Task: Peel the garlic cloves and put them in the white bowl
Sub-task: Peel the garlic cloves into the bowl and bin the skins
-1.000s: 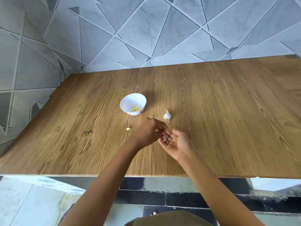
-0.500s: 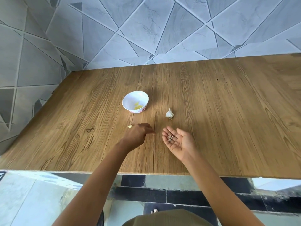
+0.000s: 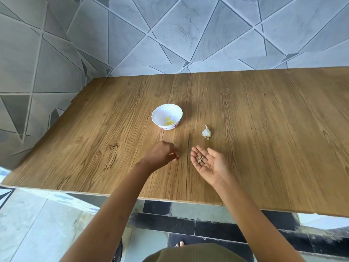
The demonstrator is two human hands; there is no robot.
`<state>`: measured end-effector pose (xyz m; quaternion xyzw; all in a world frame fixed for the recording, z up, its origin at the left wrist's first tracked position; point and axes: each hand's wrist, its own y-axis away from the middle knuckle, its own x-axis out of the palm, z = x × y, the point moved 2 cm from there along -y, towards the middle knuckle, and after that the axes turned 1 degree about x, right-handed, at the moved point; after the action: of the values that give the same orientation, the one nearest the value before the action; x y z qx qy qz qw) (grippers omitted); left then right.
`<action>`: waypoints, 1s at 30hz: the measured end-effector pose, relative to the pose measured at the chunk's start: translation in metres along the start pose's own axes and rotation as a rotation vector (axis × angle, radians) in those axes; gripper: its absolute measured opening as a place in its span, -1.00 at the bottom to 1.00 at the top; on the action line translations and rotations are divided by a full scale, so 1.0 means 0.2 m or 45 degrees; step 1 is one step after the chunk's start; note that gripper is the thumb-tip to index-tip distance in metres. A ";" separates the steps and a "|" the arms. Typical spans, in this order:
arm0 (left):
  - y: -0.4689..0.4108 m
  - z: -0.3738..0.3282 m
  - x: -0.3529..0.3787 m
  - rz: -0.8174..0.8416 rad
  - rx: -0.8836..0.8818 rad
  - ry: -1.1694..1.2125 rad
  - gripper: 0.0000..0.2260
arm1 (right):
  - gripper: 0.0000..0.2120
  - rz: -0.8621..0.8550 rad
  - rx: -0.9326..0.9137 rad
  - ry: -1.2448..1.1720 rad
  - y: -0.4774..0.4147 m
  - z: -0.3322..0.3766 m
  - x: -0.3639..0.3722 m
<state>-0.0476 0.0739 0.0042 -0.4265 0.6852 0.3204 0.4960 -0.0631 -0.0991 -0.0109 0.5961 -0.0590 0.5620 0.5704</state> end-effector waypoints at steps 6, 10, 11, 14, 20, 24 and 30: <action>-0.05 -0.02 0.02 0.124 -0.032 -0.308 -0.85 | -0.68 -0.017 -0.007 -0.005 -0.01 0.00 -0.01; -0.07 0.00 0.03 -0.020 -0.032 -0.080 -0.88 | -0.68 -0.023 -0.020 -0.036 0.00 0.01 -0.03; -0.08 -0.01 0.03 -0.036 -0.008 -0.043 -0.89 | -0.69 -0.026 -0.029 -0.047 0.00 0.02 -0.03; -0.11 -0.04 0.02 -0.014 0.048 -0.040 -0.91 | -0.69 -0.035 -0.040 -0.064 0.01 0.03 -0.04; -0.17 -0.10 0.02 0.075 0.037 -0.283 -0.86 | -0.69 -0.038 -0.068 -0.091 0.01 0.05 -0.06; -0.23 -0.13 0.03 0.137 0.040 -0.423 -0.83 | -0.70 -0.045 -0.070 -0.094 0.01 0.05 -0.06; -0.18 -0.05 0.01 -0.151 -0.073 0.438 -0.93 | -0.70 -0.027 -0.086 -0.081 0.02 0.04 -0.04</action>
<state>-0.0199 0.0494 0.0052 -0.5287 0.7242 0.2324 0.3769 -0.0626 -0.1109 -0.0118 0.5945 -0.0896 0.5344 0.5941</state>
